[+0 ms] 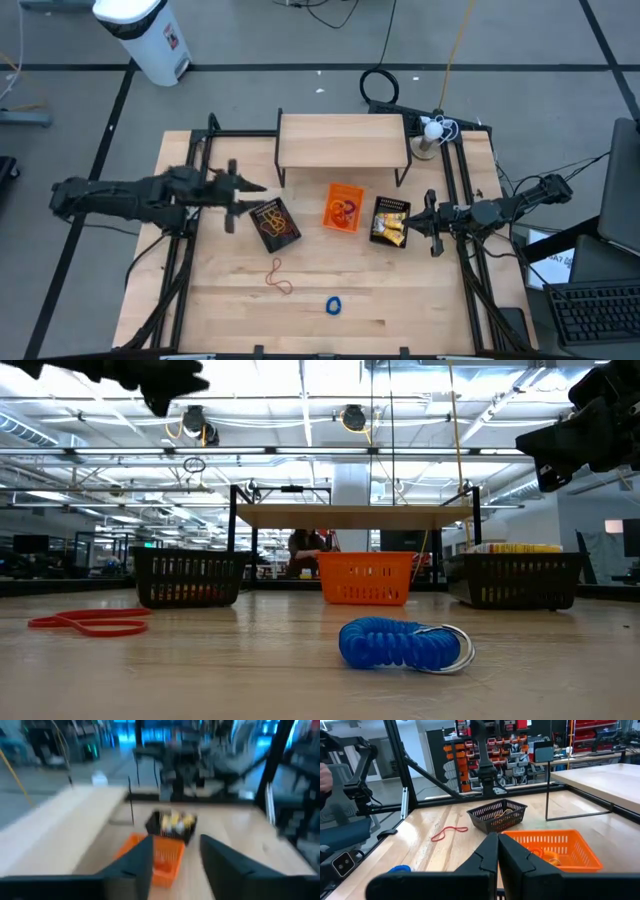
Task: Pick & Place Office Desk Supplies
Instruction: Put the blue spring keychain into the orange bin
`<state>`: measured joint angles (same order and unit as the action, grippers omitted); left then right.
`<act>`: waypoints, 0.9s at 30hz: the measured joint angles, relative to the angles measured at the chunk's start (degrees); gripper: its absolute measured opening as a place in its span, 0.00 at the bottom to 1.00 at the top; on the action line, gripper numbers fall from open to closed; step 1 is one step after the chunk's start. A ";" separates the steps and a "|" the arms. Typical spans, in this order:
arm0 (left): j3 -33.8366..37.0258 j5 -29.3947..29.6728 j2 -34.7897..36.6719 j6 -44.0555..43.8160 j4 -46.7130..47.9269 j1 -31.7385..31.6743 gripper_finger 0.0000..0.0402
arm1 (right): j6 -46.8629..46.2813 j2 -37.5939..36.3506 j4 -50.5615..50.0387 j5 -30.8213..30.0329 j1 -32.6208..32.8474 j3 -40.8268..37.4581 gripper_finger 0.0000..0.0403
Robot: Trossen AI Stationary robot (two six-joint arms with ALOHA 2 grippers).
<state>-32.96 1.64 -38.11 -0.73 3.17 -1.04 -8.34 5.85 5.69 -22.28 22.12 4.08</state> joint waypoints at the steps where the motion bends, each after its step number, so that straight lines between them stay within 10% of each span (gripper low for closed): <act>1: 0.66 -0.08 1.61 -0.39 -0.53 -0.59 0.32 | 0.00 0.00 -0.05 0.00 -0.02 0.00 0.01; 6: 3.55 -0.06 7.64 -2.23 1.36 -3.36 0.03 | 0.01 0.00 -0.13 0.04 -0.01 0.00 0.01; 27: 22.22 0.14 29.78 -3.21 -2.92 -4.24 0.00 | 0.33 0.00 -0.34 0.04 -0.01 0.00 0.01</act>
<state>-10.74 1.78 -8.34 -3.94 0.25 -5.28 -8.01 5.85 5.34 -22.24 22.11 4.08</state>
